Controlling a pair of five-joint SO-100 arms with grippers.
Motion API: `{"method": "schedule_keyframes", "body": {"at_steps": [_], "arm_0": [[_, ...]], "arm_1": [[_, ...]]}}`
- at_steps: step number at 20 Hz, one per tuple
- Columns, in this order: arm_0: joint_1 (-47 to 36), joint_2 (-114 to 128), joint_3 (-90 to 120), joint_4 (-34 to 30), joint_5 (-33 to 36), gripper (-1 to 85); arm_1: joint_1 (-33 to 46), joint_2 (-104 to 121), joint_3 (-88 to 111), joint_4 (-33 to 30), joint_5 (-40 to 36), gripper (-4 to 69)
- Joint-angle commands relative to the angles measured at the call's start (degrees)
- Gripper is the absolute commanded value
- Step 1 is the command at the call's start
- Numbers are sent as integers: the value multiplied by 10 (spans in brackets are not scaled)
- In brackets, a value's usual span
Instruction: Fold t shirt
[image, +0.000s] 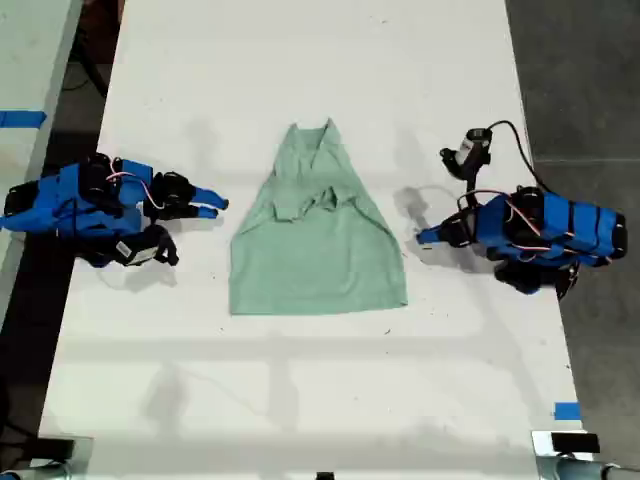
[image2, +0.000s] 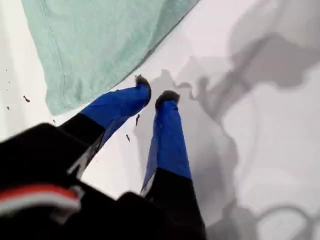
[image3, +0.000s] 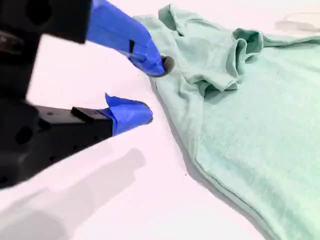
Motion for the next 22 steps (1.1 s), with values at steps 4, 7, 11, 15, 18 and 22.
{"method": "schedule_keyframes", "body": {"at_steps": [4, 7, 11, 15, 18, 22], "arm_0": [[-50, 4, 5, -10, 2, -1], [-52, 4, 6, -10, 2, -1], [-53, 4, 6, -10, 2, -1], [-53, 4, 6, -10, 2, -1], [-52, 4, 6, -10, 2, -1], [-52, 4, 6, -10, 2, -1]], "arm_1": [[-83, 4, 25, 18, 174, -12], [-77, 4, 37, -25, 207, -23], [-82, 3, -35, -40, 211, 100], [-127, -244, -201, -50, 299, 244], [-159, -432, -293, -83, 393, 271], [-149, -593, -285, -166, 455, 277]]}}
